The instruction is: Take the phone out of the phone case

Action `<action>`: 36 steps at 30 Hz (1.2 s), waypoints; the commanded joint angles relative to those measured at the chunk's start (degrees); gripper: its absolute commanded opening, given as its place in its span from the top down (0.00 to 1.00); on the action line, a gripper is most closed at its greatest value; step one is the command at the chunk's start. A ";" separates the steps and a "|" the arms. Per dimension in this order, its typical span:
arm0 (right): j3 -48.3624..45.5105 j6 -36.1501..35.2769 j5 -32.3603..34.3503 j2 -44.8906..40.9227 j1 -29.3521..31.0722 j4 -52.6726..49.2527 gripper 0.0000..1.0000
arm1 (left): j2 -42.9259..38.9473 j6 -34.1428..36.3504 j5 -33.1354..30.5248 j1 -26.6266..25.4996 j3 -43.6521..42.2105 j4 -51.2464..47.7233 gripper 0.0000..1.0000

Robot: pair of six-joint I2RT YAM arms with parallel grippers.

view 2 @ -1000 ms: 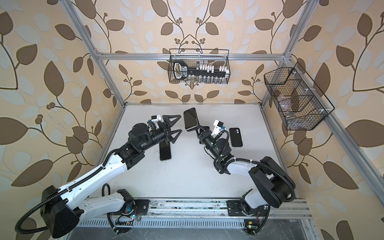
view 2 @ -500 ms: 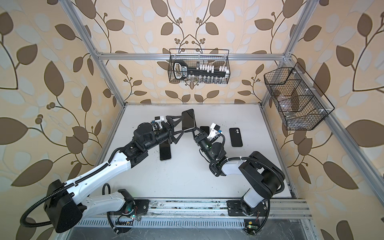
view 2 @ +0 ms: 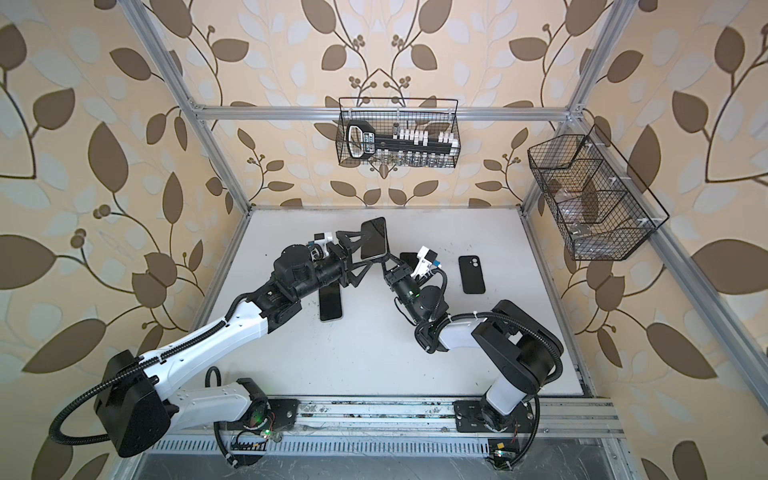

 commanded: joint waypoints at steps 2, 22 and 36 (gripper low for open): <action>2.12 -0.13 0.53 0.66 0.85 7.58 1.00 | 0.16 -0.15 -2.15 -0.44 -0.67 3.61 0.01; 1.54 -0.31 1.26 1.77 2.41 9.55 1.00 | 0.88 -2.57 -7.89 -0.41 -4.75 7.94 0.35; 1.73 -0.52 1.15 2.47 2.83 9.48 1.00 | 3.31 -3.77 -6.67 -0.40 -3.92 9.65 0.50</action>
